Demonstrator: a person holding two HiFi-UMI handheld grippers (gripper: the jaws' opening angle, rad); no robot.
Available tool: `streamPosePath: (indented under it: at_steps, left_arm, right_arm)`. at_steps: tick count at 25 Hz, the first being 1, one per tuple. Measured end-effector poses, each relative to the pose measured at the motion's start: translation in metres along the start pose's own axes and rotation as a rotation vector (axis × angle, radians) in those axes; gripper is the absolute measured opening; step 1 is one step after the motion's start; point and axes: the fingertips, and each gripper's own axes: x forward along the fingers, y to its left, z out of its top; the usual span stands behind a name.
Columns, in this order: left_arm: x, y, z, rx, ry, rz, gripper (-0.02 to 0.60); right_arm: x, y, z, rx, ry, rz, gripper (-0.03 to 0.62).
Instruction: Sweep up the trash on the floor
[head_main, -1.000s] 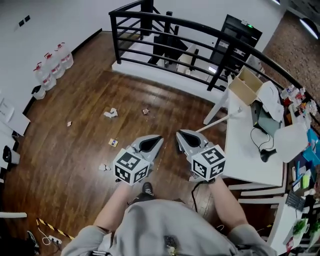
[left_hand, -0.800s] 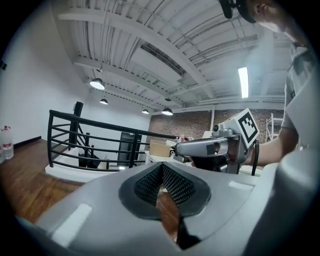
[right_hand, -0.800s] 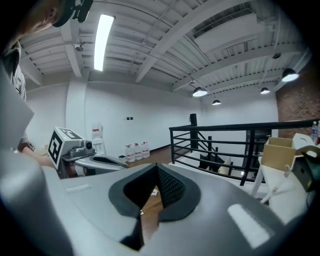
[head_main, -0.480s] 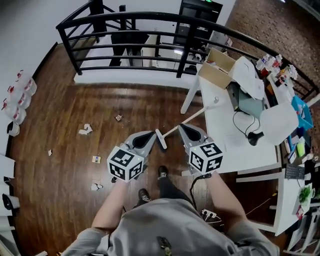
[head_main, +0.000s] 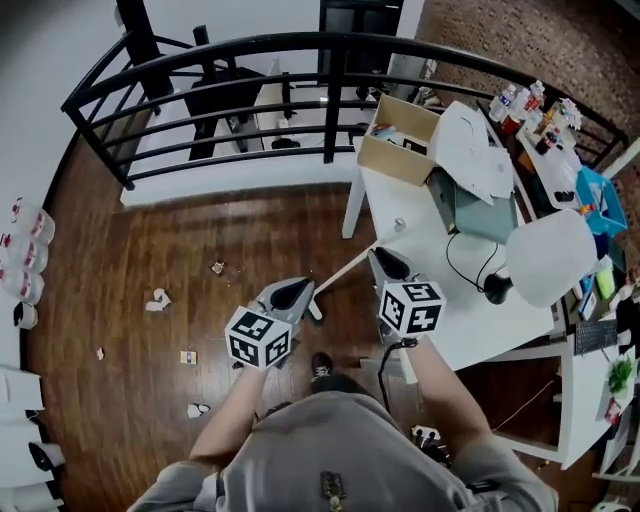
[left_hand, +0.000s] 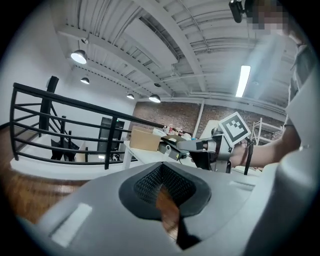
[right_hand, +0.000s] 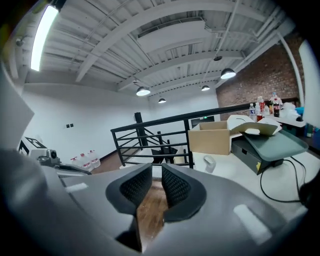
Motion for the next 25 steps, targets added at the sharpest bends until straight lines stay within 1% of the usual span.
streamPosePath:
  at_steps: [3,7,9,11,15,20,25]
  left_arm:
    - [0.030,-0.001,0.002,0.015,0.016,-0.022,0.005]
    - [0.052,0.003,-0.005,0.017,0.052,-0.034,0.005]
    - [0.061,0.008,-0.009,0.017,0.065,-0.029,0.005]
    - [0.069,0.016,-0.015,0.014,0.080,-0.010,0.006]
    - [0.080,0.026,-0.029,-0.011,0.108,0.005,0.006]
    - [0.080,0.034,-0.040,-0.040,0.124,-0.003,0.006]
    - [0.066,0.048,-0.046,-0.065,0.127,0.025,0.006]
  right_arm:
    - [0.018,-0.039,-0.011,0.018,0.037,-0.055,0.077]
    - [0.036,-0.078,-0.030,0.034,0.086,-0.138,0.142]
    - [0.044,-0.094,-0.038,0.035,0.115,-0.168,0.179]
    - [0.054,-0.107,-0.047,0.032,0.142,-0.179,0.205]
    - [0.075,-0.126,-0.062,0.010,0.178,-0.146,0.245]
    - [0.098,-0.132,-0.068,-0.044,0.214,-0.051,0.247]
    - [0.115,-0.118,-0.061,-0.082,0.236,0.034,0.245]
